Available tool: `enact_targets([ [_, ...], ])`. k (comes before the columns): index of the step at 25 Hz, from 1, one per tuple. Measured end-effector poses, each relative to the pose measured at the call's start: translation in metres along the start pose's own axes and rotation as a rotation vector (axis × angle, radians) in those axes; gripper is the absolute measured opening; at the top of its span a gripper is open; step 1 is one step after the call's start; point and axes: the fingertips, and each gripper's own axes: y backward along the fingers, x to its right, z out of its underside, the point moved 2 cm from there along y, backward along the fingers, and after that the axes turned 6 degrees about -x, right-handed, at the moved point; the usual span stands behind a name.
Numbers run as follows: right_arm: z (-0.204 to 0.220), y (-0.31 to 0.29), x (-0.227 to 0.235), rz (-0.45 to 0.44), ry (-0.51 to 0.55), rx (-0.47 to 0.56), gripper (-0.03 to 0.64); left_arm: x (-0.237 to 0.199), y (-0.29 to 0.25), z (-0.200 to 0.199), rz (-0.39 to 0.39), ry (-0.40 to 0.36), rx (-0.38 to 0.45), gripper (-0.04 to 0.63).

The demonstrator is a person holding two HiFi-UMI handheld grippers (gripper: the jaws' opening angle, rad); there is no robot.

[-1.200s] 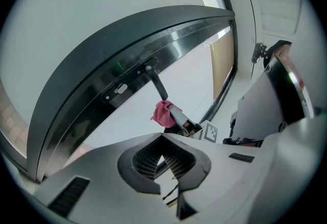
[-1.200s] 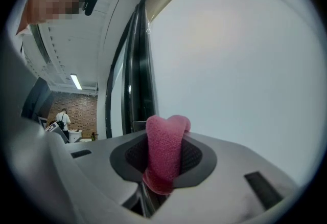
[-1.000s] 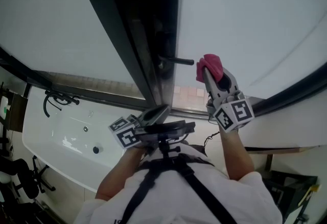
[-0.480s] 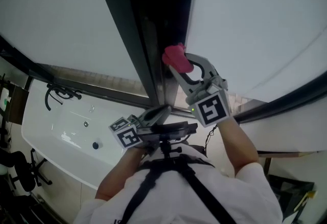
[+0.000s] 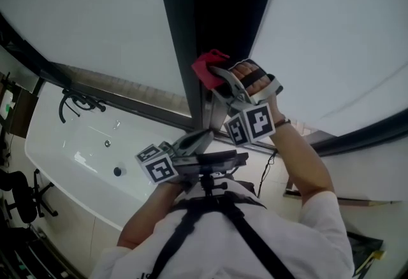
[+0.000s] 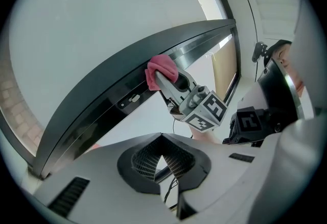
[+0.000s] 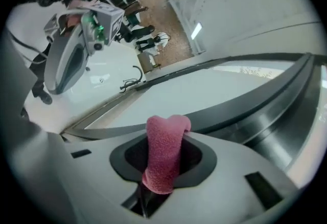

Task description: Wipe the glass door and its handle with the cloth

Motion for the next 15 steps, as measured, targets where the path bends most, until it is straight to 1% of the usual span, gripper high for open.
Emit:
enact_targets([
  [3,0.008,-0.012,-0.01,-0.014,0.057,-0.05,0.098,-0.001,0.001,-0.001,0.004,0.002,0.002,-0.008],
  [8,0.018,-0.006,-0.015,-0.016,0.102,-0.095,0.098,0.0,-0.004,-0.002,0.017,0.008,-0.011,-0.008],
  [12,0.026,0.005,-0.018,-0.012,0.105,-0.113,0.098,0.001,-0.012,0.002,0.032,0.01,-0.03,-0.008],
  [15,0.03,0.015,-0.017,-0.003,0.075,-0.112,0.098,0.003,-0.02,0.003,0.05,0.011,-0.048,-0.008],
])
